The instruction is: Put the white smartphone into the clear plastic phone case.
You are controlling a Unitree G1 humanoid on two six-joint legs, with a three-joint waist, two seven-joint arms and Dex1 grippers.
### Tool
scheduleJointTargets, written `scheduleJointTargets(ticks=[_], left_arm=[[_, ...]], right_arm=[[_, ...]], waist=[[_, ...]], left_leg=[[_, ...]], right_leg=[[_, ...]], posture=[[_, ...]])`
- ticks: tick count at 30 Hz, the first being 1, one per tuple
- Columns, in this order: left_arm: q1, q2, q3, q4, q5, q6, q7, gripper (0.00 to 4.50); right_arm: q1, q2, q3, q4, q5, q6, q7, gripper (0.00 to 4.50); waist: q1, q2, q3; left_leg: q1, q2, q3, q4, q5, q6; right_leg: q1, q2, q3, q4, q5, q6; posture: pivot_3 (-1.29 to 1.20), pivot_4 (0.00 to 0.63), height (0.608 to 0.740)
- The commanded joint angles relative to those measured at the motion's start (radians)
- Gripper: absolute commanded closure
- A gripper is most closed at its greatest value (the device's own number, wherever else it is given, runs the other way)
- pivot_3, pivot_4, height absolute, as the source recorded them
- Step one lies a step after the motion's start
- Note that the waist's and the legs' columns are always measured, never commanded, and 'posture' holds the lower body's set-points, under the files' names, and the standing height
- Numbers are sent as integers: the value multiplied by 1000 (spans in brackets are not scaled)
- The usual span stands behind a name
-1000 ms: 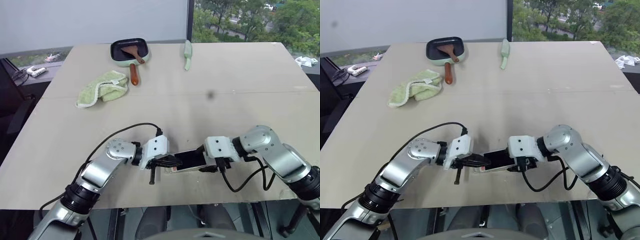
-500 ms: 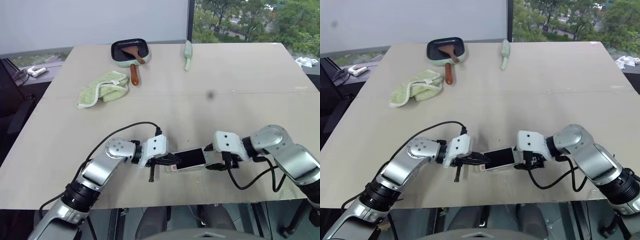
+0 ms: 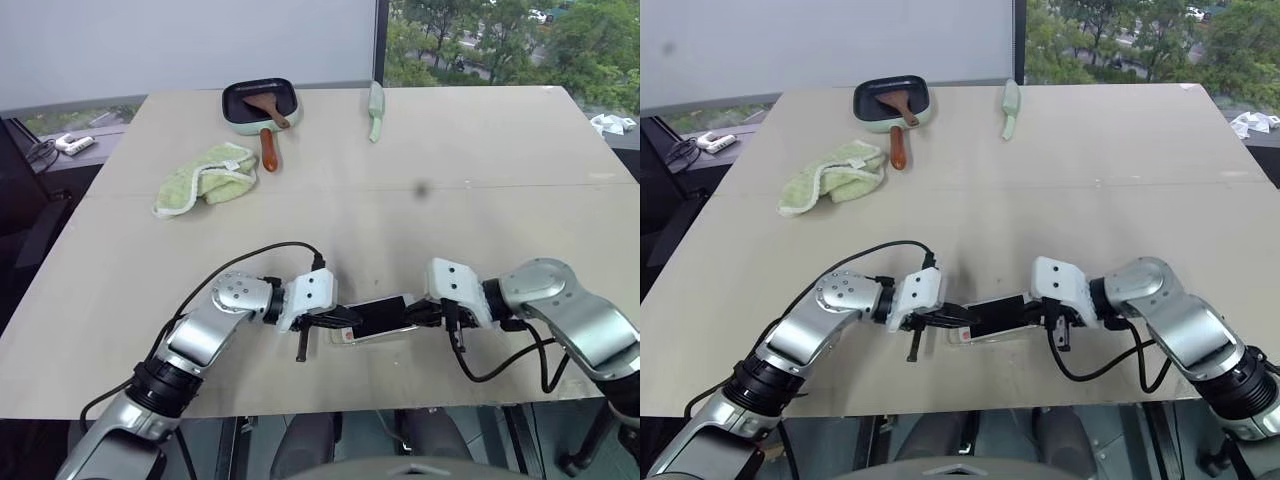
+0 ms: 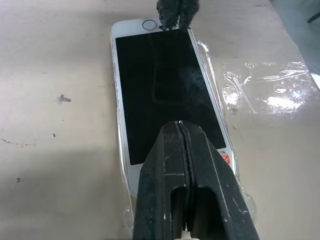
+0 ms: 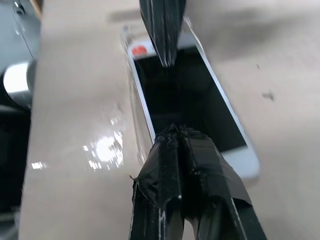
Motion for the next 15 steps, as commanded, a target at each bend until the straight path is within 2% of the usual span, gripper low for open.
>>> scheduleJointTargets(ticks=[1,9,15], left_arm=[[30,8,-77,97,94,20,-6,4500],[18,-6,-85,117,101,2,-18,4500],[16,-11,-83,121,104,0,-23,4500]], right_arm=[[11,-2,-37,-10,10,-21,-30,4403],[-46,31,-92,150,-70,-134,-171,4403],[-54,80,-55,203,-127,-198,-215,4403]], waist=[[1,0,0],[1,1,-1],[1,1,-1]], left_leg=[[0,0,0,0,0,0],[0,-1,0,0,0,0],[0,-1,0,0,0,0]], right_leg=[[0,0,0,0,0,0],[0,0,0,0,0,0],[0,0,0,0,0,0]], posture=[[0,150,740],[0,150,740],[0,150,740]])
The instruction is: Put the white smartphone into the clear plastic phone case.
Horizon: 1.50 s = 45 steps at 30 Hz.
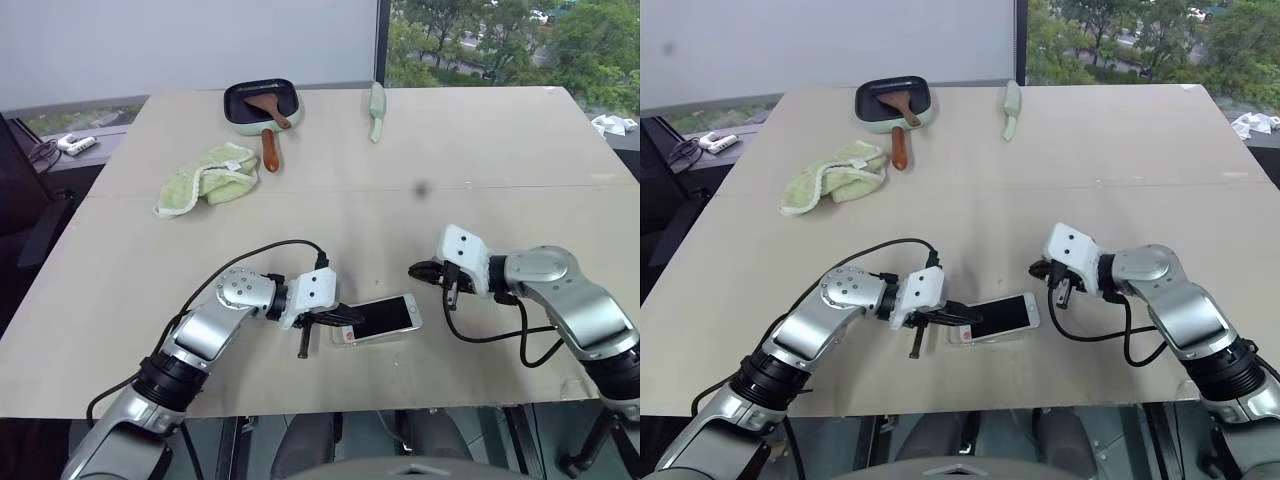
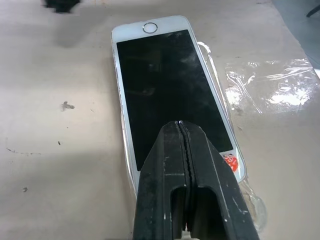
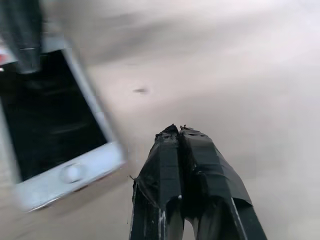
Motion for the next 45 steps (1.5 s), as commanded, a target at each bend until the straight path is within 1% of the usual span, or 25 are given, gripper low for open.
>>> scheduleJointTargets(ticks=[1,5,8,13,17,20,22,25,27,36,45], left_arm=[[40,9,-74,90,84,31,-4,4500],[42,12,-71,89,84,31,-4,4500],[46,15,-68,85,83,33,-3,4500],[49,14,-68,81,81,35,-2,4500],[45,12,-68,79,82,37,-2,4500],[44,16,-65,80,83,35,-2,4500],[45,18,-64,80,84,33,-3,4500],[47,19,-65,78,83,34,-3,4500],[47,20,-66,77,83,34,-4,4500],[44,20,-65,77,83,37,-1,4500],[47,20,-64,69,82,45,2,4500]], right_arm=[[-5,8,24,-17,-21,-31,5,4403],[29,-66,60,-97,43,62,130,4403],[30,-102,64,-117,63,85,166,4403],[-32,-35,51,-1,-19,-6,68,4403],[-43,-13,47,9,-11,-21,80,4403],[-30,-3,18,-36,55,-2,118,4403],[-12,9,-8,-93,136,38,143,4403],[28,-15,-3,-185,221,83,198,4403],[53,-29,12,-220,237,89,208,4403],[99,-47,110,-174,140,1,204,4403],[102,-63,178,-102,23,-48,182,4403]], waist=[[0,0,0],[3,0,0],[-1,1,-1],[-4,1,-1],[-3,1,-1],[-2,1,-1],[-3,1,-1],[-3,1,-1],[-1,1,-1],[-3,1,-1],[-4,1,-3]], left_leg=[[0,0,0,0,0,0],[0,0,0,0,0,0],[0,0,0,0,0,0],[1,1,0,0,0,0],[0,0,0,0,0,0],[0,0,-1,-1,0,0],[0,0,-1,-1,0,0],[0,1,-1,-1,0,0],[0,1,-2,-1,0,0],[1,1,-1,0,0,0],[1,0,-1,0,0,0]], right_leg=[[0,0,0,0,0,0],[0,0,0,0,0,0],[0,0,0,0,0,0],[0,1,0,0,0,0],[0,1,0,0,0,0],[0,1,-1,0,0,0],[0,1,-1,0,0,0],[0,0,-1,0,0,0],[0,0,-1,0,0,0],[0,1,-1,0,0,0],[0,1,-1,0,0,0]], posture=[[0,150,740],[0,150,740],[0,150,740],[0,150,740],[0,150,740],[0,150,740],[0,150,740],[0,150,740],[0,150,740],[0,150,740],[0,150,740]])
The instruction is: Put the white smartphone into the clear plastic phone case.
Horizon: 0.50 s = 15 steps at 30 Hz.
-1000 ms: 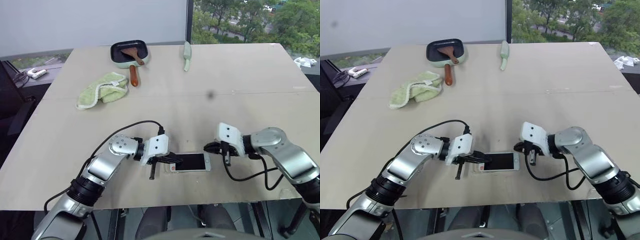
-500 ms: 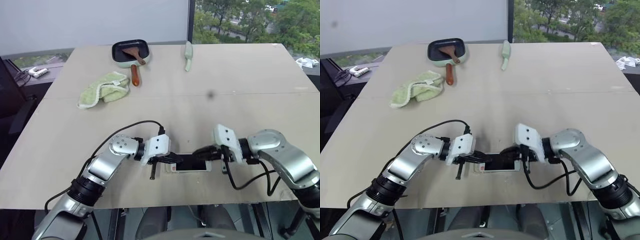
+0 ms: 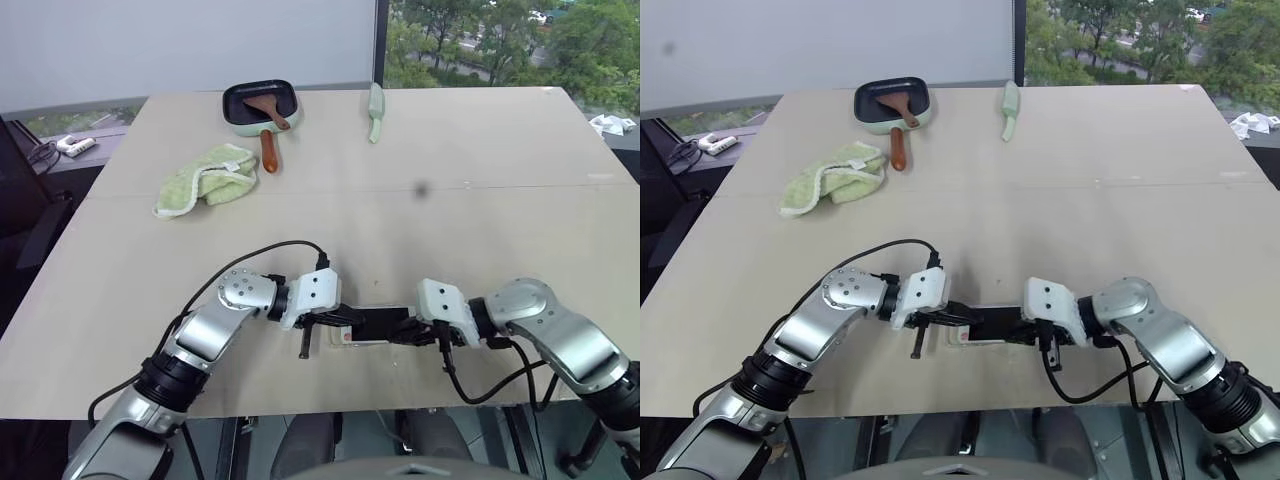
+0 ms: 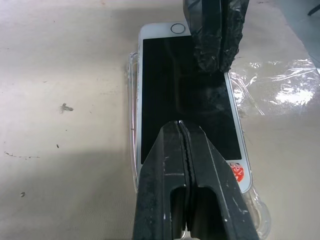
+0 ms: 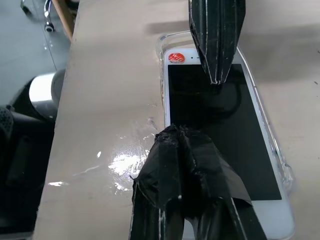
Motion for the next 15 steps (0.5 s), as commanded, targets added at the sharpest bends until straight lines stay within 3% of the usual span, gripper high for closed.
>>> scheduleJointTargets(ticks=[1,6,15], left_arm=[[44,23,-59,66,75,47,0,4500],[47,24,-58,63,76,51,3,4500],[46,23,-57,67,77,48,3,4500]], right_arm=[[1,-16,35,28,-71,-20,-14,4403],[-16,6,37,69,-128,-70,-53,4403],[-10,5,-28,-34,19,-54,37,4403]], waist=[[0,0,-1],[0,-2,-6],[1,-2,-7]], left_leg=[[0,0,0,0,0,0],[1,0,0,0,0,0],[1,0,0,0,0,0]], right_leg=[[0,0,0,0,0,0],[0,0,0,0,0,0],[2,0,0,0,0,0]], posture=[[0,150,740],[0,150,740],[0,150,740]])
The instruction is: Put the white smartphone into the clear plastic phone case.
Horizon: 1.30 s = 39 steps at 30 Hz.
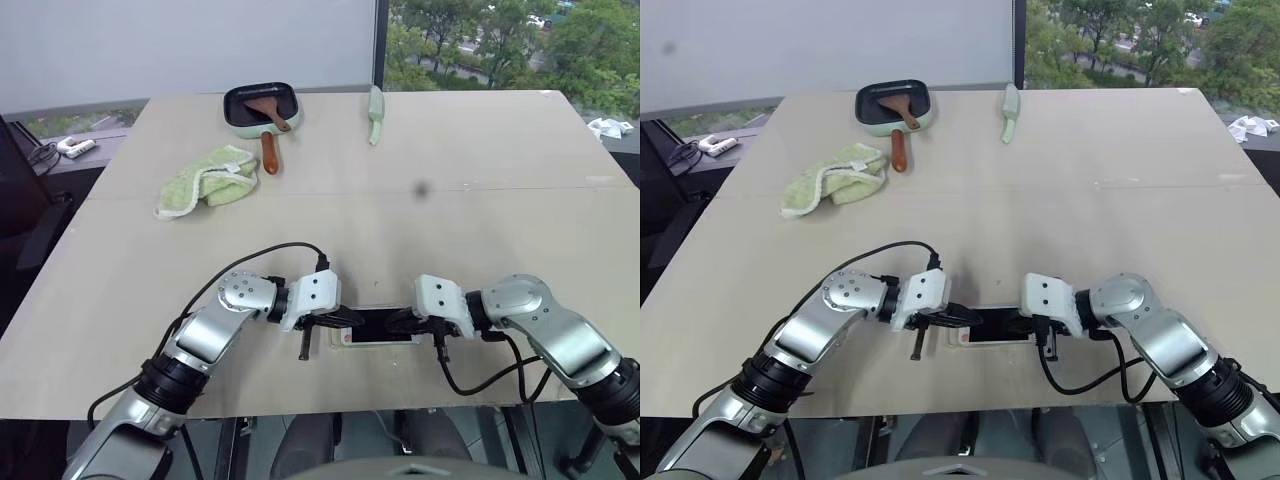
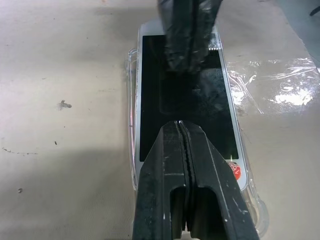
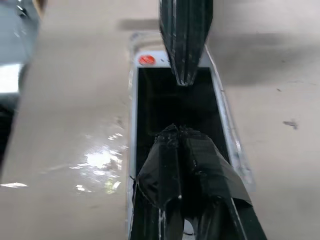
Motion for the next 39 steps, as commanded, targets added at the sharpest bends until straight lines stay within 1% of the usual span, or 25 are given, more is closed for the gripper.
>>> scheduleJointTargets(ticks=[1,7,8,14,19,23,25,27,31,34,39], left_arm=[[37,22,-56,68,74,42,-2,4500],[41,22,-55,68,73,40,-1,4500],[42,22,-55,68,73,40,-1,4500],[39,21,-55,72,73,37,-1,4500],[37,21,-56,74,73,36,-3,4500],[38,22,-55,75,72,36,-4,4500],[38,22,-55,76,73,35,-4,4500],[37,21,-55,77,73,35,-4,4500],[35,15,-58,78,74,35,-2,4500],[34,14,-58,79,74,35,-3,4500],[36,18,-57,78,75,35,-4,4500]], right_arm=[[4,-15,-24,-64,42,9,34,4403],[12,-137,14,-63,-8,7,121,4403],[13,-142,14,-64,-14,12,116,4403],[-8,-94,10,-34,-60,24,41,4403],[-13,-92,14,-33,-85,40,31,4403],[13,-109,-2,-93,-7,52,92,4403],[26,-146,4,-145,33,91,141,4403],[32,-178,19,-172,37,125,163,4403],[24,-189,67,-126,-67,142,97,4403],[7,-160,71,-87,-124,146,32,4403],[-17,-103,38,-98,-83,189,17,4403]], waist=[[0,0,0],[0,0,0],[0,1,0],[0,0,-1],[0,0,-1],[1,0,-1],[1,0,-1],[1,0,-1],[1,0,-1],[1,-1,-2],[-3,-3,-3]], left_leg=[[0,0,0,0,0,0],[0,0,0,0,0,0],[0,0,0,0,0,0],[1,0,-1,0,0,0],[1,0,-1,0,0,0],[1,0,-1,0,0,0],[1,0,-1,0,0,0],[0,0,-2,0,0,0],[1,0,-2,0,0,0],[1,0,-2,0,0,0],[3,1,-2,0,0,0]], right_leg=[[0,0,0,0,0,0],[0,0,0,0,0,0],[0,0,0,0,0,0],[2,0,-1,-1,0,0],[2,0,-1,-1,0,0],[2,0,-1,-1,0,0],[2,0,-1,-1,0,0],[2,-1,-2,-1,0,0],[2,-1,-2,-2,-1,0],[2,-1,-2,-1,-2,2],[3,0,-2,-1,-3,2]], posture=[[0,150,740],[0,150,740],[0,150,740],[0,150,740],[0,150,740],[0,150,740],[0,150,740],[0,150,740],[0,150,740],[0,150,740],[0,150,740]])
